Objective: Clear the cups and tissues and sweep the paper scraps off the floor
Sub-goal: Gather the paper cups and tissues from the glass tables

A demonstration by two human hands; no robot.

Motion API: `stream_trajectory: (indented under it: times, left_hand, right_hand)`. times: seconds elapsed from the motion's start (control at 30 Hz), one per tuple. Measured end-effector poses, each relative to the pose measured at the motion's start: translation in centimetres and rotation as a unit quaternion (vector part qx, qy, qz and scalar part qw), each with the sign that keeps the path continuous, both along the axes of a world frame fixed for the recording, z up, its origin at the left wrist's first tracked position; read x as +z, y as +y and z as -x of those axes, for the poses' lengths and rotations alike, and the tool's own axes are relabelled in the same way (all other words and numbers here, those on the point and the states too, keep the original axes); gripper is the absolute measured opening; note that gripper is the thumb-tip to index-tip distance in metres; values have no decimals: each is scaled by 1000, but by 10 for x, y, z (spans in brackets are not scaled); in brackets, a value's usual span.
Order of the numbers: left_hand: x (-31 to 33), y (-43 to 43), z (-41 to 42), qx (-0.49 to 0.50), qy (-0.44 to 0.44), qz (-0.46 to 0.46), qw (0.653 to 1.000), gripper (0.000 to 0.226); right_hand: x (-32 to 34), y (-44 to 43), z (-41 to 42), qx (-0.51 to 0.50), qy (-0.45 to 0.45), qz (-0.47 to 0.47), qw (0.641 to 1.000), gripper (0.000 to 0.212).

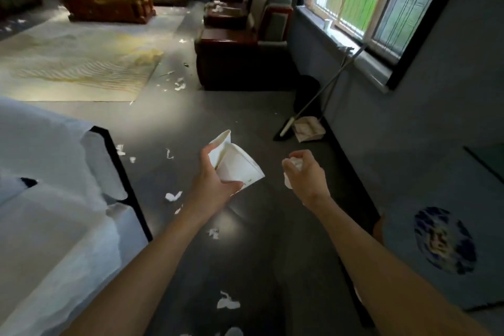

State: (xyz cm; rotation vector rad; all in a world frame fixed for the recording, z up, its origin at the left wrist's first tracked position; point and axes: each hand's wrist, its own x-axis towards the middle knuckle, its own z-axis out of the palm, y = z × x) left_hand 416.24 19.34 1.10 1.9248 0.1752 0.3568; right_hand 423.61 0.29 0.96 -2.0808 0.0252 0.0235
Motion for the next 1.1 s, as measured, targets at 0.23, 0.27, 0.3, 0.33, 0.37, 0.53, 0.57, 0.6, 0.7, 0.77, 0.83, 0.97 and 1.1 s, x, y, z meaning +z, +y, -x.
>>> stream_trajectory:
  times: [0.23,0.27,0.3,0.33,0.37,0.53,0.57,0.6,0.7,0.77,0.83,0.97,1.1]
  left_hand:
    - [16,0,-186,-47,34,-9,998,91]
    - [18,-1,-214,-58,39,-4,998,90]
    - [20,-3,-243,-66,42,-5,997,91]
    - [21,-6,-272,-68,42,-11,997,91]
    - [21,-9,-303,-70,40,-16,997,92]
    - [19,-30,-458,-64,41,-25,997,89]
    - [22,-35,-490,-62,42,-24,997,89]
    - [27,-40,-519,-64,39,-19,997,89]
    - [42,-46,-599,-79,18,-41,996,86]
    - [47,-40,-644,-77,17,-64,995,87]
    - [45,-30,-692,-71,26,-62,995,88]
    - [33,-7,-799,-49,50,-48,996,87]
    - [21,20,-916,-76,57,-55,994,87]
  right_hand:
    - [20,-14,-156,-19,20,-29,999,29]
    - [22,-19,-179,-26,15,-31,999,29]
    - [24,-25,-205,-32,7,-34,999,29]
    - [24,-30,-233,-36,0,-35,999,28]
    - [23,-35,-261,-38,-4,-35,999,27]
    - [14,-54,-417,-46,-32,-13,998,27]
    - [15,-58,-449,-44,-26,-7,999,31]
    - [18,-61,-480,-39,-17,1,999,35]
    - [29,-62,-572,-31,-1,20,999,38]
    - [36,-53,-625,-24,0,24,999,38]
    - [38,-40,-677,-13,-4,13,1000,39]
    - [31,-12,-779,-3,-6,-14,1000,37]
    - [17,15,-886,-22,-3,-20,1000,39]
